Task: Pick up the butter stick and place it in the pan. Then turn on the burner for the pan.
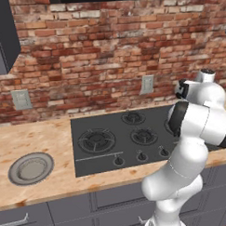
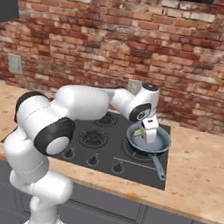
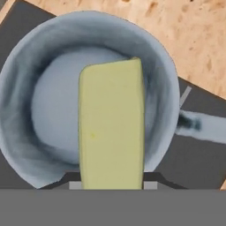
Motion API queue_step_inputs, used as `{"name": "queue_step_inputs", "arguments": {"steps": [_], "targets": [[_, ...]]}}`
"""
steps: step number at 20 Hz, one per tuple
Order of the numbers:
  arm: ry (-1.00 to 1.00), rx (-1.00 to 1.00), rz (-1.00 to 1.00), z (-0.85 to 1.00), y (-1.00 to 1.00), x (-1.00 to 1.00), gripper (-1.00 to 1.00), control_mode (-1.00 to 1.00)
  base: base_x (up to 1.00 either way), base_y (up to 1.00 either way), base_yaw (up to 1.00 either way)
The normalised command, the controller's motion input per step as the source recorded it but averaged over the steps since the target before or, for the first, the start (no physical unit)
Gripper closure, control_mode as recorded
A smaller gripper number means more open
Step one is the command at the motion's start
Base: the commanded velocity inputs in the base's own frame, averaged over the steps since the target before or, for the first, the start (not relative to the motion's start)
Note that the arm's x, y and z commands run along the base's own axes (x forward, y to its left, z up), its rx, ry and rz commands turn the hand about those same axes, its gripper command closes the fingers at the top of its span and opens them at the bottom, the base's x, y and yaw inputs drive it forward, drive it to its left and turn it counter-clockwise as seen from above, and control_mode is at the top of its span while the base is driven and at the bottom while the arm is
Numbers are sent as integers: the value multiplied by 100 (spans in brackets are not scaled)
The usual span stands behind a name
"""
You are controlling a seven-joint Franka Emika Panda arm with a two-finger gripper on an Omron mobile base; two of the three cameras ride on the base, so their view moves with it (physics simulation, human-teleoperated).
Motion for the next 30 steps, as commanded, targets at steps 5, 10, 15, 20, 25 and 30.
{"name": "queue_step_inputs", "arguments": {"steps": [5, 10, 15, 20, 25, 30], "targets": [[0, 0, 0, -35, 0, 8, 100, -100, 0, 0, 0], [0, 0, 0, -17, 0, 26, 100, -100, 0, 0, 0], [3, 2, 0, -12, -2, 27, 100, -100, 0, 0, 0], [2, 4, 0, -10, -6, 25, 100, -100, 0, 0, 0], [1, 5, 0, -9, -11, 20, 100, -100, 0, 0, 0], [2, 3, 1, -17, -6, 13, 100, -100, 0, 0, 0]]}}
